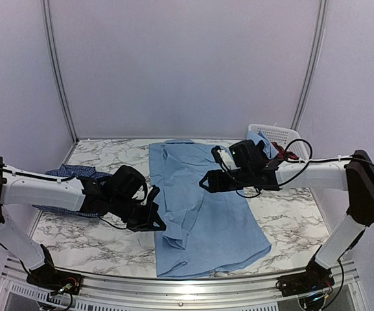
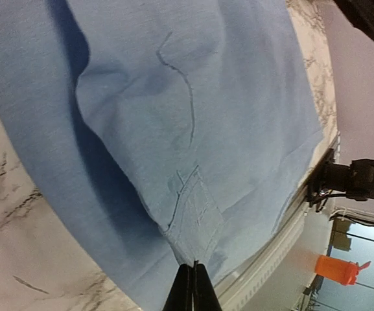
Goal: Fold and stack the long sleeve shirts
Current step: Adjust the sleeve of the 1/3-folded shirt.
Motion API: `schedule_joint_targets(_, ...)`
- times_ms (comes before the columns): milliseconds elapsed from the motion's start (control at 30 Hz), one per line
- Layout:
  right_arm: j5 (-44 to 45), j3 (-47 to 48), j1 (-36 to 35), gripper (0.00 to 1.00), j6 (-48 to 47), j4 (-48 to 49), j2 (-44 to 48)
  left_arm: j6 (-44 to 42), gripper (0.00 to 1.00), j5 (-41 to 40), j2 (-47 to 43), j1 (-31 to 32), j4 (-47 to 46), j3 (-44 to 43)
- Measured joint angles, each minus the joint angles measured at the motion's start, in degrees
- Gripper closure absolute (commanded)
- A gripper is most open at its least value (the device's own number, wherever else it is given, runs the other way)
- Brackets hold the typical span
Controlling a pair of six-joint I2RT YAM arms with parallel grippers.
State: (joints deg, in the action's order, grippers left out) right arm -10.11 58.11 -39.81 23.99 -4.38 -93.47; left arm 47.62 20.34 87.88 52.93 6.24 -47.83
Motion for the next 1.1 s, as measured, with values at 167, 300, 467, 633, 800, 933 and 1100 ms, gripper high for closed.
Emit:
schedule_joint_targets(167, -0.7, 1.0, 1.3, 0.37, 0.0, 0.9, -1.6, 2.9, 1.00, 1.4, -1.4, 2.3, 1.6, -4.4)
schedule_joint_targets(300, -1.5, 3.3, 1.9, 0.38, 0.0, 1.3, -5.2, 5.1, 1.00, 1.4, -1.4, 4.5, 4.3, -5.0)
schedule_joint_targets(467, -2.7, 4.8, 1.9, 0.38, 0.0, 1.4, -8.1, 9.0, 1.00, -0.1, -2.2, 6.1, 7.2, -4.2)
schedule_joint_targets(633, -3.2, 4.7, 1.8, 0.39, 0.0, 1.6, -8.3, 11.6, 1.00, -1.4, -3.6, 6.4, 7.6, -1.9)
schedule_joint_targets(800, -3.3, 4.2, 1.8, 0.39, 0.0, 1.9, -8.3, 12.0, 1.00, -2.4, -2.6, 6.4, 8.7, -1.2)
schedule_joint_targets(933, -3.3, 4.2, 1.8, 0.39, -0.1, 1.8, -8.3, 11.8, 1.00, -2.8, -1.4, 6.4, 8.7, -1.2)
schedule_joint_targets(1100, -2.4, 4.2, 1.0, 0.40, -0.6, 1.4, -8.3, 11.4, 0.88, -2.9, -1.1, 6.4, 8.7, -1.1)
